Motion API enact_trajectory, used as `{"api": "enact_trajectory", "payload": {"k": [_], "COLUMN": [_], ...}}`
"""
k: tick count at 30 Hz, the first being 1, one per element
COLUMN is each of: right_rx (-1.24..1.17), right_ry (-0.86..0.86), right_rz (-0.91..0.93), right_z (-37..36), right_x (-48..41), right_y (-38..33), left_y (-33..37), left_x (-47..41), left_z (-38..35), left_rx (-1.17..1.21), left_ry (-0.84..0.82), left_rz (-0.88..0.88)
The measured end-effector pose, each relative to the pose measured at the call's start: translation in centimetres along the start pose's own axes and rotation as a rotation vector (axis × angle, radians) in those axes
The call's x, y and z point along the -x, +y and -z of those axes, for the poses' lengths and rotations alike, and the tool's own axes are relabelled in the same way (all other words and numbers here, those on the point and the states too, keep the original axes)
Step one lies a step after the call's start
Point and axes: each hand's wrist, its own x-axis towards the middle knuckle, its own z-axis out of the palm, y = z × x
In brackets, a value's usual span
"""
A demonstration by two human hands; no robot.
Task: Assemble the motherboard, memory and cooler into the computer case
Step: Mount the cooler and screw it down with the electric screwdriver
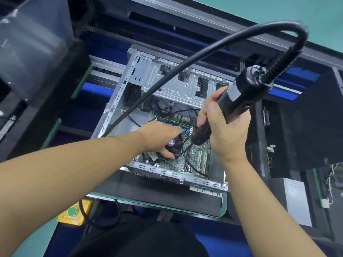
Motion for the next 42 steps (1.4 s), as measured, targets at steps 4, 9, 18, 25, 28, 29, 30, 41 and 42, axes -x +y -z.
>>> {"api": "enact_trajectory", "payload": {"k": [4, 9, 18, 25, 28, 29, 30, 41, 42], "right_rx": [-0.010, 0.005, 0.014, -0.052, -0.078, -0.056, -0.025, 0.025, 0.029], "right_ry": [-0.093, -0.107, -0.104, -0.077, -0.023, -0.006, 0.019, 0.197, 0.195], "right_rz": [0.027, 0.003, -0.012, 0.088, 0.193, 0.215, 0.220, 0.090, 0.085], "right_z": [0.2, 0.0, -0.3, 0.8, 2.2, 2.7, 3.2, 3.9, 3.9], "right_x": [-0.4, -0.8, -0.1, -0.9, -2.5, -3.0, -3.4, -3.2, -3.2], "right_y": [-0.1, 0.1, 0.2, -1.7, -3.1, -3.4, -3.6, -2.4, -2.3], "left_y": [-0.2, 0.0, 0.1, -0.1, -0.2, -0.1, 0.0, -0.4, -0.3], "left_x": [0.0, 0.1, 0.3, 0.3, 0.5, 0.6, 0.5, 0.2, 0.2], "left_z": [-0.2, 0.1, 0.2, 0.5, 0.5, 0.5, 0.5, 1.0, 1.0], "left_rx": [-0.039, -0.032, -0.023, 0.007, 0.000, -0.007, -0.009, 0.044, 0.016], "left_ry": [-0.001, -0.007, 0.027, 0.002, 0.007, 0.004, 0.000, -0.049, -0.049], "left_rz": [0.011, 0.003, -0.013, -0.014, -0.024, -0.026, -0.024, -0.031, -0.034]}}
